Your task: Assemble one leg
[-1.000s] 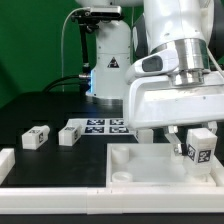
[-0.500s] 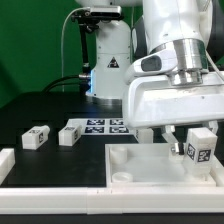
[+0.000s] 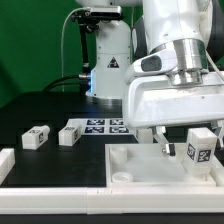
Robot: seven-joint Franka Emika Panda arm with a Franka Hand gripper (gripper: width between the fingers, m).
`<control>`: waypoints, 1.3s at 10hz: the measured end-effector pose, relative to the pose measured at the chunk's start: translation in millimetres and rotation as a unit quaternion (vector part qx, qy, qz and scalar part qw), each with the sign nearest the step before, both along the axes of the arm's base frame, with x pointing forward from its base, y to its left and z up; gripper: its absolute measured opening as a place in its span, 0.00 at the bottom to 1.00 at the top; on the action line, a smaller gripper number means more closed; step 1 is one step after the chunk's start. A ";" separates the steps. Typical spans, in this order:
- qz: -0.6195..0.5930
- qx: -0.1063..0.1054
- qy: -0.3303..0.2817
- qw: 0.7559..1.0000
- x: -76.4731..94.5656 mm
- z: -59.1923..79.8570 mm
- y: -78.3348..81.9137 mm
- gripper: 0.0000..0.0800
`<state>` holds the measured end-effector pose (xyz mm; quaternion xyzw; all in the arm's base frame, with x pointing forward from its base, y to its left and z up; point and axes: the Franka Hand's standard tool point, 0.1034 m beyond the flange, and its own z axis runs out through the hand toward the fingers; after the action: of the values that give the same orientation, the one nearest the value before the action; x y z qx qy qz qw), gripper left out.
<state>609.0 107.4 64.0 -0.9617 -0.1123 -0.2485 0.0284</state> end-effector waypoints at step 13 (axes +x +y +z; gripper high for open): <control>0.021 -0.014 0.299 0.954 5.1 13.0 5.1 0.81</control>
Offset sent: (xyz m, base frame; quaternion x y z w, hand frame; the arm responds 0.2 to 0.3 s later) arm 0.0030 -0.0033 0.0292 -0.0152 -0.0263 -0.0041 0.9995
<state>614.1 112.5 76.9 -0.9896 -0.1227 0.0532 0.0523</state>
